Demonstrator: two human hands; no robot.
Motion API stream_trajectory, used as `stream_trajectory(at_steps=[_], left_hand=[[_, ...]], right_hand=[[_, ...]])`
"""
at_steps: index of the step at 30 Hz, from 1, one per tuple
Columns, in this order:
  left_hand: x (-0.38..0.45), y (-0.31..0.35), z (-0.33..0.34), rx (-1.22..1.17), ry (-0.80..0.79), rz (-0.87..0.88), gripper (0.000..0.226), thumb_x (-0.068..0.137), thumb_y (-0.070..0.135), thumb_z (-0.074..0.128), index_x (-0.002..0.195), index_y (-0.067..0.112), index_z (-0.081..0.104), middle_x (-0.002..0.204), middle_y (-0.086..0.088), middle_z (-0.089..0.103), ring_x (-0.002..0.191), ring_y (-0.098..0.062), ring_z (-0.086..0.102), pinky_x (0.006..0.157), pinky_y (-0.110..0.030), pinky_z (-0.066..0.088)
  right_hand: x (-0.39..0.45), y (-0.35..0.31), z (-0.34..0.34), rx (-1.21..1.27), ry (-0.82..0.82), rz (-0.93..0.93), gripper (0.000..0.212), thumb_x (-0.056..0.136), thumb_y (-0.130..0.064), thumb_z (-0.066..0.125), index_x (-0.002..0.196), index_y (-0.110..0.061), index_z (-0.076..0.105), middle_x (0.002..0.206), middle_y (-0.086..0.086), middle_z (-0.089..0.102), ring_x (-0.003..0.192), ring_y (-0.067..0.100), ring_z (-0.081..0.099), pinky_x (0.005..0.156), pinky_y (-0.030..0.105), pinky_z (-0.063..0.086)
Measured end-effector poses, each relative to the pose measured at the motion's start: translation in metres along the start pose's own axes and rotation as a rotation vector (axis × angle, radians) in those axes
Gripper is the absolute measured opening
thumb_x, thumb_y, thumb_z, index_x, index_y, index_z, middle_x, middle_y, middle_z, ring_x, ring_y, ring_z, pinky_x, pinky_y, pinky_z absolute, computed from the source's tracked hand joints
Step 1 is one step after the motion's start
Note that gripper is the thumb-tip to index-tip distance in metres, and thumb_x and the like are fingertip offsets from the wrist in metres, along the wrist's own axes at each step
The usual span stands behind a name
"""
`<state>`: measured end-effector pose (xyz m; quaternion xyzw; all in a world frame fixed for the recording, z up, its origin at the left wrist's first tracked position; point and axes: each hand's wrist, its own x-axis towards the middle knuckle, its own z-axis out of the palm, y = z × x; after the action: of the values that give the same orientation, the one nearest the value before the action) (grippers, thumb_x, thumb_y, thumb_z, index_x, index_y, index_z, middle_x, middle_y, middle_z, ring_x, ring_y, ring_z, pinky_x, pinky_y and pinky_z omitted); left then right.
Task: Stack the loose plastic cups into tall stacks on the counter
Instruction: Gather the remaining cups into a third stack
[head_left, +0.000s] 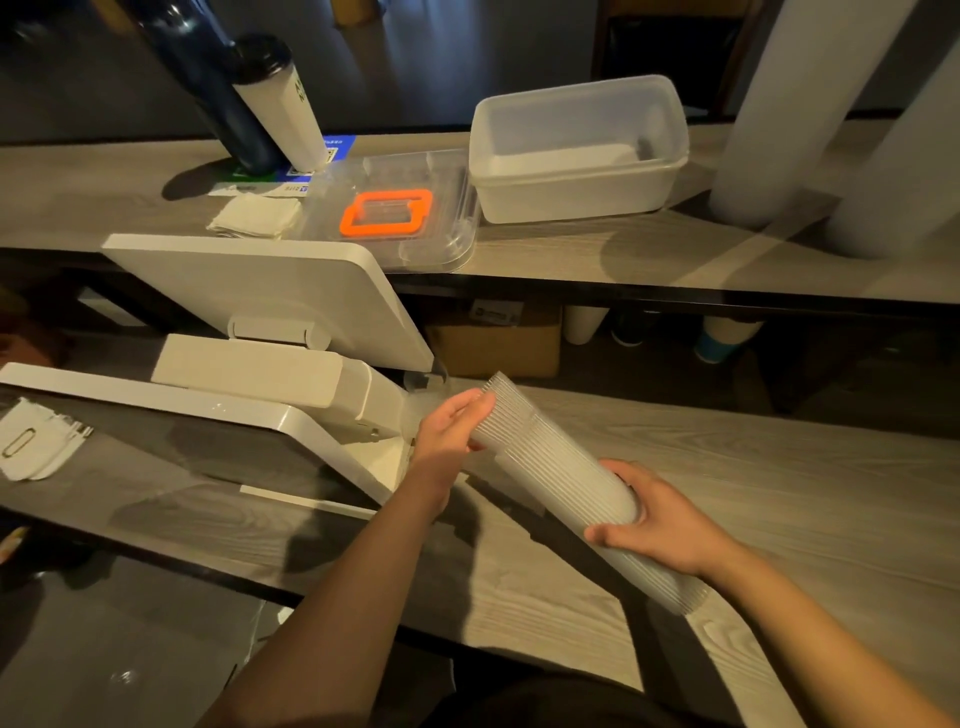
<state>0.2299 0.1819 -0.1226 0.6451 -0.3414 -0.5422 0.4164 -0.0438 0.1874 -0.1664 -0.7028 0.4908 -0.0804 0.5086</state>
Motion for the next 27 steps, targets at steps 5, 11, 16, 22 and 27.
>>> stream_trajectory(at_steps=[5,11,16,22,27], left_hand=[[-0.011,0.005,0.004,0.055,-0.050,-0.003,0.040,0.096,0.039,0.056,0.130,0.018,0.061,0.118,-0.001,0.067,0.110,-0.014,0.063,0.077,-0.019,0.048],[-0.015,-0.002,0.008,0.130,-0.181,-0.098,0.056,0.083,0.052,0.065,0.131,0.023,0.059,0.121,0.002,0.066,0.116,-0.017,0.061,0.097,-0.035,0.051],[-0.010,-0.008,0.001,0.166,-0.220,-0.166,0.069,0.080,0.053,0.070,0.139,0.022,0.053,0.130,0.003,0.061,0.122,-0.016,0.057,0.107,-0.042,0.045],[0.002,-0.021,-0.017,0.102,0.189,-0.002,0.063,0.080,0.044,0.078,0.135,0.025,0.055,0.123,0.001,0.062,0.114,-0.014,0.060,0.098,-0.036,0.051],[0.027,-0.037,-0.041,0.552,0.380,0.086,0.059,0.082,0.011,0.072,0.135,0.027,0.052,0.133,0.003,0.052,0.122,-0.020,0.052,0.102,-0.046,0.051]], right_hand=[[-0.004,-0.002,-0.001,0.001,0.014,-0.004,0.082,0.070,-0.056,0.080,0.138,-0.046,0.035,0.128,-0.023,0.045,0.114,0.000,0.048,0.088,0.019,0.046],[-0.003,-0.009,0.004,-0.008,0.034,-0.007,0.081,0.070,-0.057,0.081,0.135,-0.048,0.033,0.124,-0.026,0.044,0.111,-0.002,0.048,0.085,0.017,0.045],[-0.002,-0.006,0.008,0.008,0.023,0.005,0.083,0.072,-0.056,0.081,0.140,-0.042,0.036,0.127,-0.021,0.046,0.111,-0.001,0.048,0.081,0.016,0.046],[0.006,-0.001,0.004,0.068,0.048,0.016,0.089,0.068,-0.063,0.077,0.143,-0.041,0.036,0.131,-0.019,0.048,0.113,0.001,0.050,0.087,0.022,0.048],[0.013,0.004,-0.002,0.084,0.072,0.038,0.089,0.066,-0.066,0.076,0.142,-0.041,0.036,0.132,-0.016,0.048,0.113,0.002,0.049,0.088,0.024,0.047]])
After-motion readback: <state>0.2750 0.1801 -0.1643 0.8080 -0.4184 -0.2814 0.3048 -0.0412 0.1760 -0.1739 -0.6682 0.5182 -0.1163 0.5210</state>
